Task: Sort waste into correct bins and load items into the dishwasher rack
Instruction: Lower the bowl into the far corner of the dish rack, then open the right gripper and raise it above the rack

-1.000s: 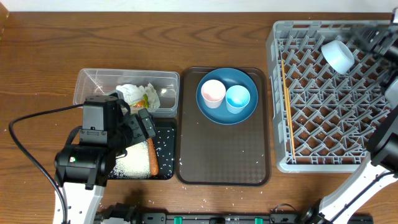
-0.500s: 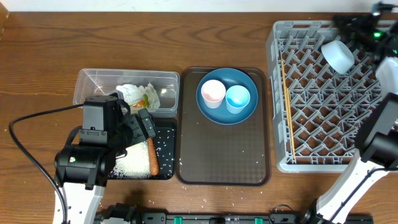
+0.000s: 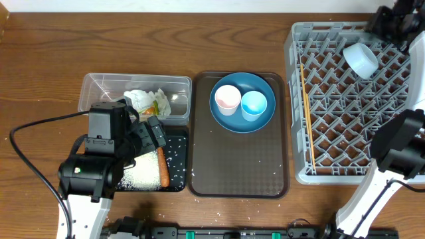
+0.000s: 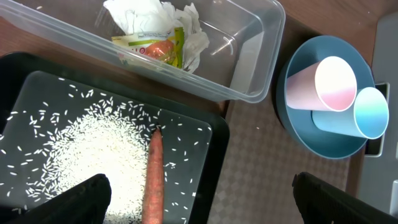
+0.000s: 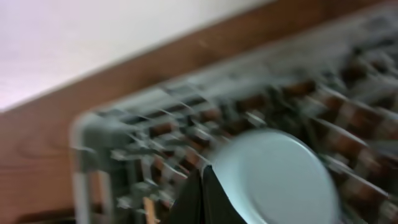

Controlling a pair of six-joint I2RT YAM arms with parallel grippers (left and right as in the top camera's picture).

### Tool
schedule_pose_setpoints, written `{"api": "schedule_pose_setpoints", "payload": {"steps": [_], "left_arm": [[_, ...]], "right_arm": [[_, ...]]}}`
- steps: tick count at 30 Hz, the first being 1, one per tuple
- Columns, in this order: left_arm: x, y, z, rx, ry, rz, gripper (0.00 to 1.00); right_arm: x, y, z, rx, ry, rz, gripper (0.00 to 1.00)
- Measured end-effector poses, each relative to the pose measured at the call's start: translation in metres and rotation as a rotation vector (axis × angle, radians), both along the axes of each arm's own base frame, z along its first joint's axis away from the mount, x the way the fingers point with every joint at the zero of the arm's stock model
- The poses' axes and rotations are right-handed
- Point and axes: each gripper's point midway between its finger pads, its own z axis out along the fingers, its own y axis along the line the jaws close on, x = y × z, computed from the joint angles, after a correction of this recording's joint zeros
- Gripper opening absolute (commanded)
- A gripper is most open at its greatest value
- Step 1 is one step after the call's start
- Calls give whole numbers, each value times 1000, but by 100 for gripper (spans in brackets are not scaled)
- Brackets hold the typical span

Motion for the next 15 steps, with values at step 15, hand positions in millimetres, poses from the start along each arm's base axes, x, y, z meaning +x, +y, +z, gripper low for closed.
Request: {"api": "schedule_pose_setpoints", "payload": {"steps": [15], "left_arm": [[0,0,0,0,0,0,96]], "right_arm": [[-39,-51,-48,-71,165,-95,1]]}}
